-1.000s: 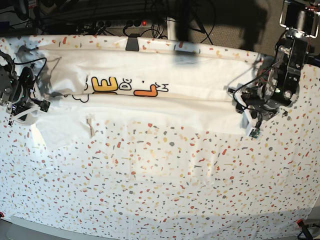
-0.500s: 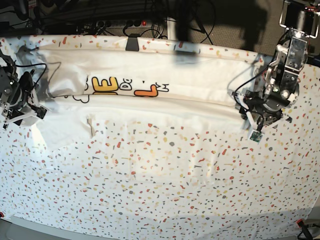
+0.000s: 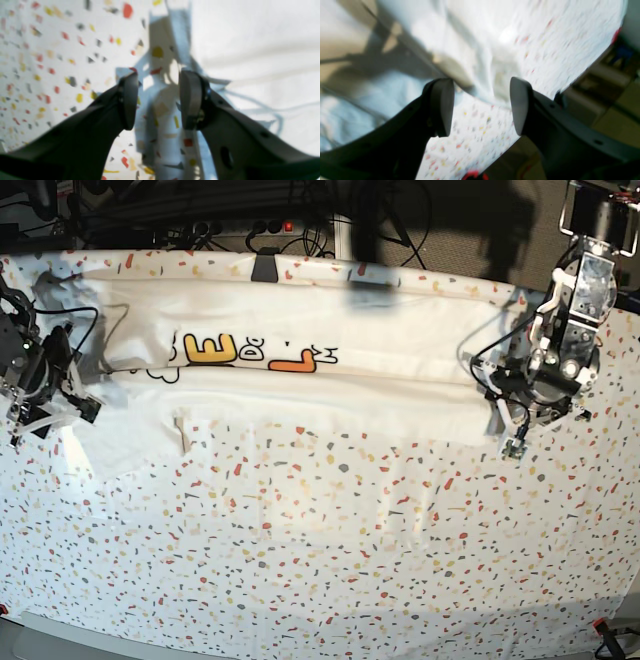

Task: Fold the T-shirt properly
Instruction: 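Open both grippers and lift them off the folded shirt, then move both grippers to the strip's two ends and pinch the fabric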

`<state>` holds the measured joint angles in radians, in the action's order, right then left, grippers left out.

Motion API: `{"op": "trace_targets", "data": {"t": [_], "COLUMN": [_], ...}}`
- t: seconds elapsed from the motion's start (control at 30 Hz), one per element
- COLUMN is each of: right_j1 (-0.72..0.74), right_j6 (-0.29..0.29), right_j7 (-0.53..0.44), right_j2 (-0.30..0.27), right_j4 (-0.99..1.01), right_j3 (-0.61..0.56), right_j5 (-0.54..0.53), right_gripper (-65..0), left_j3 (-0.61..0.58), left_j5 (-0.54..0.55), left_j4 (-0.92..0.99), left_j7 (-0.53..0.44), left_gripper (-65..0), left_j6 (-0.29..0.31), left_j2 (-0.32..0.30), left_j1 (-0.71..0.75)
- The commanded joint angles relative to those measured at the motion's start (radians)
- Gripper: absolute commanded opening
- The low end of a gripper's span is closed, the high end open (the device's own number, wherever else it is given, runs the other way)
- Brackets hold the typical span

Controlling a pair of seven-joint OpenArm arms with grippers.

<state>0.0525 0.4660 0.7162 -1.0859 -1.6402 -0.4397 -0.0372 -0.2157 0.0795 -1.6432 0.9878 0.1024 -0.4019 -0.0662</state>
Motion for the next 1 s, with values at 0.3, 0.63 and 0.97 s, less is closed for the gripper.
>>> {"op": "trace_targets", "data": {"t": [0.3,0.63,0.97], "right_j1": [0.027,0.29,0.603], "right_j6": [-0.111,-0.198,-0.193], "right_j7": [0.006,0.006,-0.049], "right_j2": [-0.008,0.251,0.428], "right_j4": [-0.093,0.299,0.822], "right_j3": [0.015,0.023,0.023], "right_j5": [-0.002,-0.19,-0.251], "right_gripper": [-29.7,-29.8,-29.8], "left_j3": [0.007,0.007,0.007], "left_j5": [-0.001,0.159,0.158], "left_j4": [-0.232,-0.232,-0.232], "left_j7": [-0.096,-0.182,-0.175], "left_gripper": [-38.1,-38.1,-38.1], "left_j6": [-0.006,-0.008,-0.006], "left_j2": [-0.014,-0.014,-0.014], "left_j1": [-0.023,-0.023,-0.023]}}
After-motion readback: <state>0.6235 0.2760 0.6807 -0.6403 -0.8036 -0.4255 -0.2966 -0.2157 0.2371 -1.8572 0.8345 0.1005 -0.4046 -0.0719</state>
